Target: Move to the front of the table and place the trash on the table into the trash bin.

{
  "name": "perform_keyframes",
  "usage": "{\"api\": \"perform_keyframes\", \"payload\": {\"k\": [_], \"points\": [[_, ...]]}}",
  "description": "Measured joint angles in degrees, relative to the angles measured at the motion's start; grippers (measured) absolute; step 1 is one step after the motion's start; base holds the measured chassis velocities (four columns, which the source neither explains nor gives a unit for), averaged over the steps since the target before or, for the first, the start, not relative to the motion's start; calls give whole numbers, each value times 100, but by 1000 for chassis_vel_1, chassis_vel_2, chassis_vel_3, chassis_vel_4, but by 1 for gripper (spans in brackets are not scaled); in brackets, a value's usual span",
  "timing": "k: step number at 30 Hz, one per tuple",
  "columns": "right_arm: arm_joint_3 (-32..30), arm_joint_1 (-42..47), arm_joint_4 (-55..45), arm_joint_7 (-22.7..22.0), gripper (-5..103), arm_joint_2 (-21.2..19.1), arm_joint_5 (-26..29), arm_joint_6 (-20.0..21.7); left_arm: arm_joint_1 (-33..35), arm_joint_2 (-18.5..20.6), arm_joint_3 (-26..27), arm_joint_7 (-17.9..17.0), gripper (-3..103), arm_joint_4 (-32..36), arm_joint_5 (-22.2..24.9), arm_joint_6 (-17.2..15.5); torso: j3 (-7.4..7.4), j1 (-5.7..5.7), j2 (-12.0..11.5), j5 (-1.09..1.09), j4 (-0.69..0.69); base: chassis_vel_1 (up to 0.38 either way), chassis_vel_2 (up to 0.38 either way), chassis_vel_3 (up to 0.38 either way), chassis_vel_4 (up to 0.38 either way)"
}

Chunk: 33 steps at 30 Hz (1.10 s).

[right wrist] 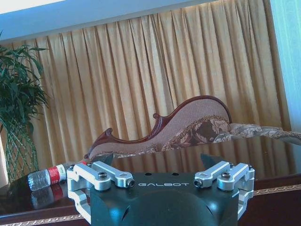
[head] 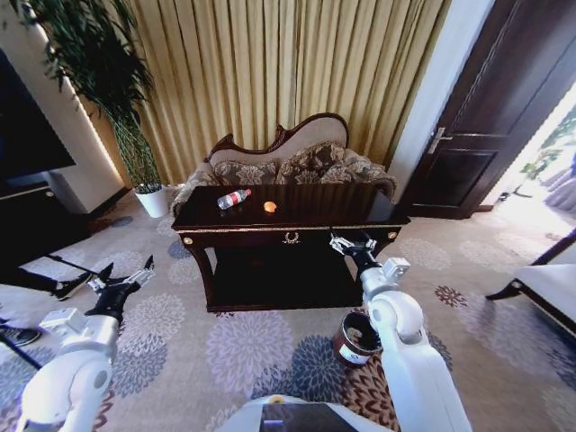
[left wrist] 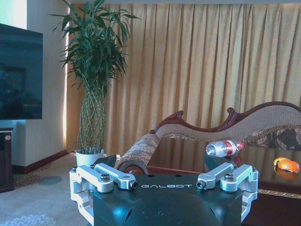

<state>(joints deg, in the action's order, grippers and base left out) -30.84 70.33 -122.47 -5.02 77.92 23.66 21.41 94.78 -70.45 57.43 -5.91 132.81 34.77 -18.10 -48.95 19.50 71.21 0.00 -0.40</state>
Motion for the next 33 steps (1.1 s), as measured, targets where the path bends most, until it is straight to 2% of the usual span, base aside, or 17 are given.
{"api": "perform_keyframes", "payload": {"k": [20, 33], "points": [[16, -6, 35, 26, 100, 17, -24, -1, 72, -108, -17, 124, 100, 7, -66, 189, 0, 0, 0, 0, 0, -29, 80, 34, -81], [7, -11, 76, 27, 100, 2, -33, -13, 103, -164, -51, 178, 100, -29, -134, 278, -2, 3, -2, 0, 0, -139, 133, 140, -137]]}}
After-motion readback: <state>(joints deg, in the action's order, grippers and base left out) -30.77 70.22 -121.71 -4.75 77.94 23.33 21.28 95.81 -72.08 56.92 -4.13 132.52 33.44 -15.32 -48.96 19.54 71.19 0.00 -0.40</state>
